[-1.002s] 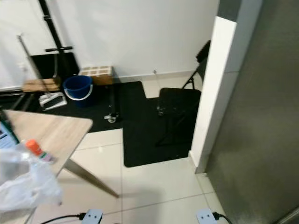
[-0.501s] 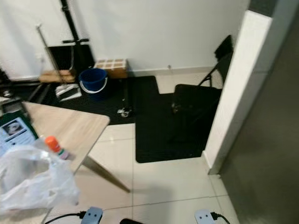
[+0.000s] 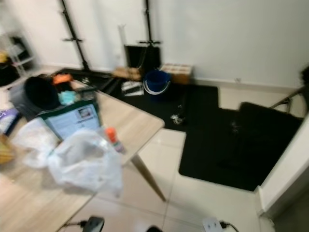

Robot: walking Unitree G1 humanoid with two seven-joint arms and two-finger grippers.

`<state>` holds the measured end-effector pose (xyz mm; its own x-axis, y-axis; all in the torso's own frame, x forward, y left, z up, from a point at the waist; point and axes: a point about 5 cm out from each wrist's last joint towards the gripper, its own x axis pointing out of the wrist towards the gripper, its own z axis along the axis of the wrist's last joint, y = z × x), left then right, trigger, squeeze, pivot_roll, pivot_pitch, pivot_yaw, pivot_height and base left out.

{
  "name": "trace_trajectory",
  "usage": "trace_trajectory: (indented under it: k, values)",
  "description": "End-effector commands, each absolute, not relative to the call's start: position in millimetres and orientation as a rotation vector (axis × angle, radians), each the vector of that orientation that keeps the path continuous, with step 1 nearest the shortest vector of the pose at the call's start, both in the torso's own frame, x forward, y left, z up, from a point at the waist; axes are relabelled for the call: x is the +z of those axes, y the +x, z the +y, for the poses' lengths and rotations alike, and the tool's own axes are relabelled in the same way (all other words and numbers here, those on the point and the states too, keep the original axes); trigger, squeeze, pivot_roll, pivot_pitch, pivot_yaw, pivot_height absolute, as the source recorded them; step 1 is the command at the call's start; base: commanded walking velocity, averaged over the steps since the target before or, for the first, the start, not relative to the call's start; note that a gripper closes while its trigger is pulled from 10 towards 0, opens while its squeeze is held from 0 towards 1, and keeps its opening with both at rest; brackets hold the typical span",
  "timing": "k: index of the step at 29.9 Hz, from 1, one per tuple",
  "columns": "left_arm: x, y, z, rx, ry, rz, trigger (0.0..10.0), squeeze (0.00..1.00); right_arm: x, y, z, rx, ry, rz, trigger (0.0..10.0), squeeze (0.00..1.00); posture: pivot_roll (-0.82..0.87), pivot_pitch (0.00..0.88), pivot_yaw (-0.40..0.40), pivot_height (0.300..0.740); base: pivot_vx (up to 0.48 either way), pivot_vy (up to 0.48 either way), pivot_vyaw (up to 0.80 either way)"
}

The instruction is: Restocking fridge

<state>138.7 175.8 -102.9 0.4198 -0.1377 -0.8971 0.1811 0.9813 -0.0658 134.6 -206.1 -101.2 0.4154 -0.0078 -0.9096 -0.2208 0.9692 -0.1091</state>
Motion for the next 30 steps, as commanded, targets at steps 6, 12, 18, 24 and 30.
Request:
trace_trajectory:
  k: [6,12,18,24,30]
  values:
    - [-104.4,134.5,174.4,-0.229,0.051,1.143,10.0,0.00,-103.1,128.2,-208.0,0.127,-0.236,1.158,10.0,0.00,0.02,0.000,0.011,0.740,0.000,0.000,0.64]
    - [-104.3,134.6,174.7,-0.237,0.050,1.146,10.0,0.00,-103.0,129.3,-206.4,0.124,-0.227,1.152,10.0,0.00,0.02,0.000,0.015,0.740,0.000,-0.445,0.00]
    - [-104.0,135.4,175.6,-0.218,0.037,1.141,10.0,0.00,-103.2,129.7,-204.3,0.126,-0.220,1.150,10.0,0.00,0.02,0.000,0.017,0.740,0.000,-0.157,0.00]
    - [-103.8,135.9,175.7,-0.219,0.035,1.141,10.0,0.00,-103.0,130.9,-202.7,0.147,-0.235,1.149,10.0,0.00,0.02,0.000,0.019,0.740,0.000,0.000,0.00]
    - [-103.6,136.4,175.8,-0.216,0.028,1.139,10.0,0.00,-94.1,152.3,-204.6,0.170,-0.251,1.054,10.0,0.00,0.03,0.000,0.018,0.740,0.000,0.000,0.00]
